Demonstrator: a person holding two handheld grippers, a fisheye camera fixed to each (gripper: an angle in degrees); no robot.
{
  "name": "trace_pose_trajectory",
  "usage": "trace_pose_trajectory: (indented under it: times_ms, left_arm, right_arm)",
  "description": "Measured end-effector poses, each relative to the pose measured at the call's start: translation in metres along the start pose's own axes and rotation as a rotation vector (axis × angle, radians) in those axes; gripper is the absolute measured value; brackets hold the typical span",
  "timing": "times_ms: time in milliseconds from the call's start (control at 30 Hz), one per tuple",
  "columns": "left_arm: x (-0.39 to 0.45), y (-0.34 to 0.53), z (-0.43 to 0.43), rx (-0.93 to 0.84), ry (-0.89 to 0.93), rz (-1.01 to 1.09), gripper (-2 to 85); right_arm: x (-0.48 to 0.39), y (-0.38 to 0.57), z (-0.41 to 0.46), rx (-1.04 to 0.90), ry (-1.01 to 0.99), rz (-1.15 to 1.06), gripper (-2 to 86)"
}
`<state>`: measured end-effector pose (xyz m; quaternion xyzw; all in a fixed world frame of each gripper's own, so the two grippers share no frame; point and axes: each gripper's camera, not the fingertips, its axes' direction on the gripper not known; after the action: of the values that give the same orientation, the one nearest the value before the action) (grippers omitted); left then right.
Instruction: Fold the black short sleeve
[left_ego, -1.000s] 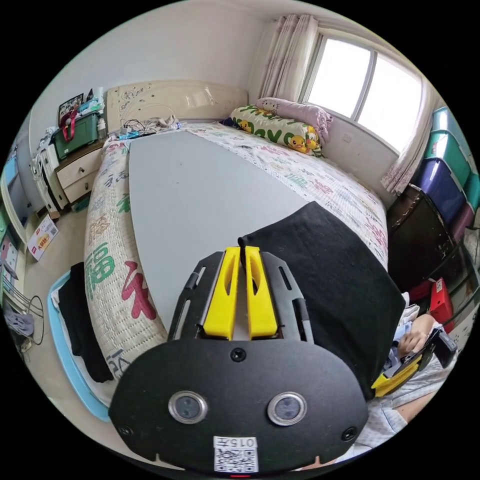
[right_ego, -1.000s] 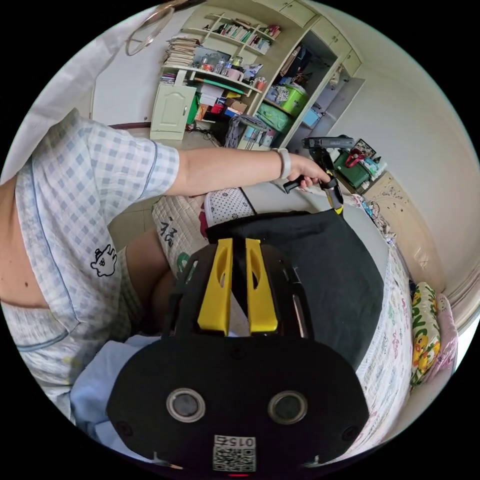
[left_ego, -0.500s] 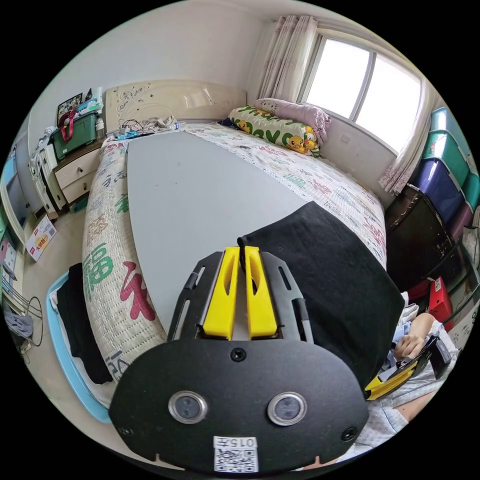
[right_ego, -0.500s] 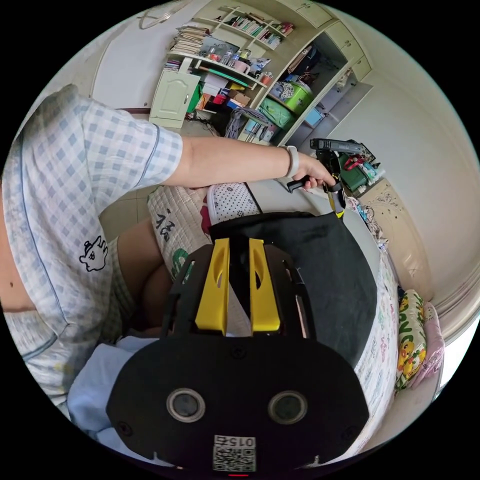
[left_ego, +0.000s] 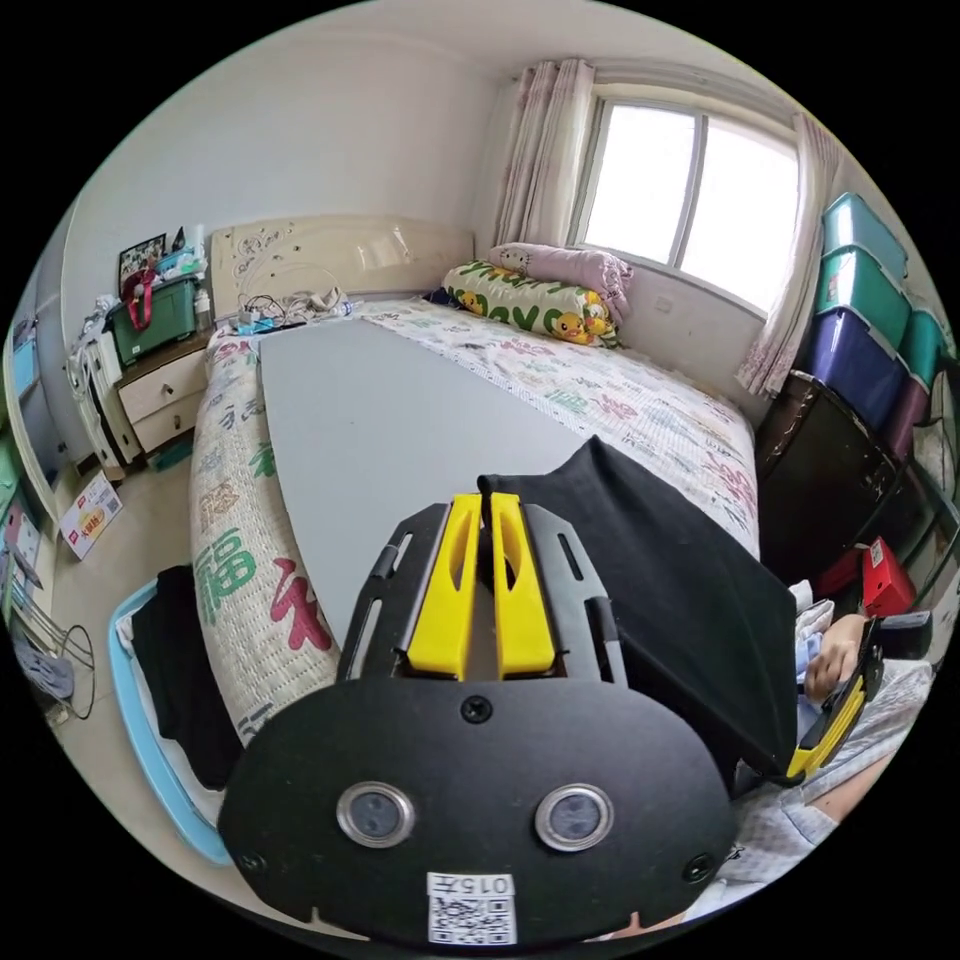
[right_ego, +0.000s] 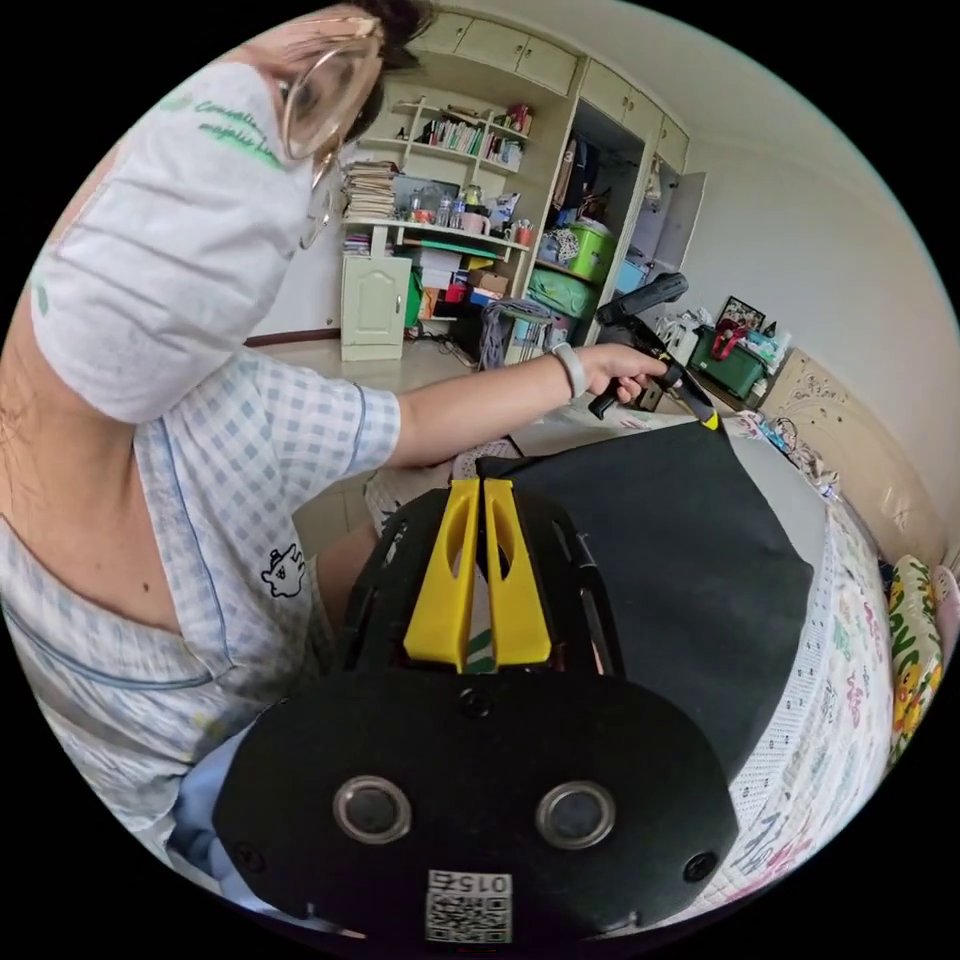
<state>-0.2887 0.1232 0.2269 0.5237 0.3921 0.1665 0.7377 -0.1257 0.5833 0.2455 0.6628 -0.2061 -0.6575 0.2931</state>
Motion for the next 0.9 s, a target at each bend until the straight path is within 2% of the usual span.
trace_pose_trajectory:
  times_ms: [100,167,333,533,733,900]
  left_arm:
    - [0.018,-0.004,0.013,-0.065,-0.071,0.023,1.0]
    - [0.034,-0.008,0.045,-0.173,-0.158,0.053,1.0]
    - [0.07,-0.009,0.095,-0.318,-0.266,0.13,1.2]
    - [0.074,0.0,0.102,-0.273,-0.23,0.095,1.3]
    - [0.076,0.019,0.136,-0.309,-0.214,0.086,1.6]
    - [0.074,0.039,0.152,-0.302,-0.213,0.073,2.3]
  right_arm:
    - [0.002,-0.014,0.027,-0.118,0.004,-0.029,-0.3]
    - [0.011,-0.023,0.046,-0.198,0.001,-0.014,-0.1]
    - [0.038,-0.04,0.034,-0.2,-0.05,0.053,0.6]
    - [0.068,-0.058,-0.002,-0.142,-0.106,0.104,0.9]
    - [0.095,-0.088,-0.001,-0.222,-0.094,0.165,4.1]
    - [0.122,-0.114,-0.009,-0.216,-0.167,0.218,4.4]
